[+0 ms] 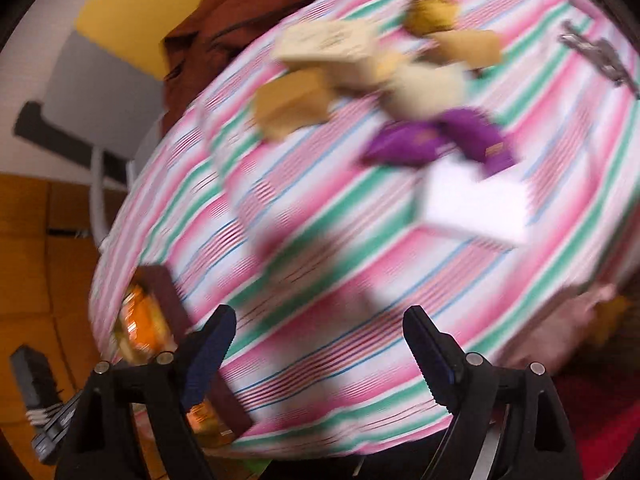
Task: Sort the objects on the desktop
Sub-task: 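Move both open grippers back toward the remaining pile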
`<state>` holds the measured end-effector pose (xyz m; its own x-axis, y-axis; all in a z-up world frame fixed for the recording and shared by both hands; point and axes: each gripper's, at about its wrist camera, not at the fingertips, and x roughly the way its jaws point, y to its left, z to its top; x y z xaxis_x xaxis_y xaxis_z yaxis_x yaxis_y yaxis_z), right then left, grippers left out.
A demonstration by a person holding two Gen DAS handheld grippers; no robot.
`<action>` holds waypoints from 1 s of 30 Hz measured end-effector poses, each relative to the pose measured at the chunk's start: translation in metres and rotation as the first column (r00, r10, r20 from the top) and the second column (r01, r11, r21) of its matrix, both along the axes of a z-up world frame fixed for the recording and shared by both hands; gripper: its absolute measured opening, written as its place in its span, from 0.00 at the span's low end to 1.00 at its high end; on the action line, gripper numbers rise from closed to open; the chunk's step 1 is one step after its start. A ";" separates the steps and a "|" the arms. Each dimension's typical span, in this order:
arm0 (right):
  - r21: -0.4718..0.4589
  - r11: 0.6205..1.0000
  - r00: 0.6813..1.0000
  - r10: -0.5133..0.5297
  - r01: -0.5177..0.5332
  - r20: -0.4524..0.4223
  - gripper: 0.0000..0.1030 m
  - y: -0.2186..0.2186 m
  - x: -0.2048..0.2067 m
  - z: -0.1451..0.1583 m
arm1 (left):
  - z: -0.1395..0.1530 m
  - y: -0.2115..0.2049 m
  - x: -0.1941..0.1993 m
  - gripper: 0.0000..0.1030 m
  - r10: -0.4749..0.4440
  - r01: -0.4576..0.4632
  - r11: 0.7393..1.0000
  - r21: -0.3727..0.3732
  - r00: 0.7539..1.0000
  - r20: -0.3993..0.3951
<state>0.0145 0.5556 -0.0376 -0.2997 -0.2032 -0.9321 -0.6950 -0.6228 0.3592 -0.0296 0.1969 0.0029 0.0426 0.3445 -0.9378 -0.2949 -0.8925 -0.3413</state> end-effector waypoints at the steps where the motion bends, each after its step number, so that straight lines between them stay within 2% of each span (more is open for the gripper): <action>1: 0.015 1.000 1.000 -0.011 0.011 0.003 0.79 0.016 0.004 -0.002 | 0.001 0.014 0.005 0.49 -0.014 0.014 1.000 -0.015 1.000 0.000; 2: 0.021 1.000 1.000 -0.016 0.016 0.009 0.77 0.031 0.007 -0.005 | 0.000 0.026 0.008 0.49 -0.020 0.020 1.000 -0.024 1.000 0.004; 5: 0.018 0.999 0.999 -0.030 0.030 0.033 0.75 0.077 0.013 -0.015 | -0.007 0.077 0.022 0.50 -0.053 0.052 0.999 0.011 0.998 0.045; 10: 0.005 1.000 0.999 0.007 -0.007 0.032 0.75 0.132 0.012 -0.030 | -0.021 0.154 0.039 0.50 -0.117 0.118 0.993 -0.012 0.991 0.068; 13: 0.001 0.999 0.998 0.042 -0.042 0.043 0.75 0.147 0.005 -0.041 | -0.030 0.199 0.044 0.50 -0.161 0.162 0.987 -0.014 0.983 0.084; 18: -0.037 0.994 0.994 0.108 -0.107 0.025 0.73 0.153 -0.009 -0.059 | -0.037 0.246 0.046 0.52 -0.219 0.222 0.974 -0.038 0.973 0.076; 20: -0.033 0.988 0.988 0.150 -0.149 0.024 0.64 0.153 -0.016 -0.066 | -0.040 0.258 0.045 0.52 -0.229 0.234 0.971 -0.056 0.970 0.083; 22: -0.018 0.983 0.982 0.182 -0.181 0.046 0.61 0.153 -0.018 -0.072 | -0.043 0.268 0.044 0.52 -0.236 0.241 0.968 -0.063 0.968 0.082; 25: -0.024 0.980 0.977 0.198 -0.197 0.073 0.48 0.158 -0.019 -0.084 | -0.051 0.283 0.043 0.52 -0.244 0.251 0.964 -0.083 0.965 0.092; 30: -0.043 0.982 0.983 0.184 -0.183 0.023 0.44 0.168 -0.006 -0.083 | -0.064 0.309 0.041 0.52 -0.263 0.273 0.958 -0.091 0.959 0.108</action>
<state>0.0081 0.7239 -0.1205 -0.2292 -0.2901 -0.9291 -0.5801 -0.7258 0.3697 0.0110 0.5055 -0.0608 0.2095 0.2090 -0.9552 -0.4996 -0.8169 -0.2883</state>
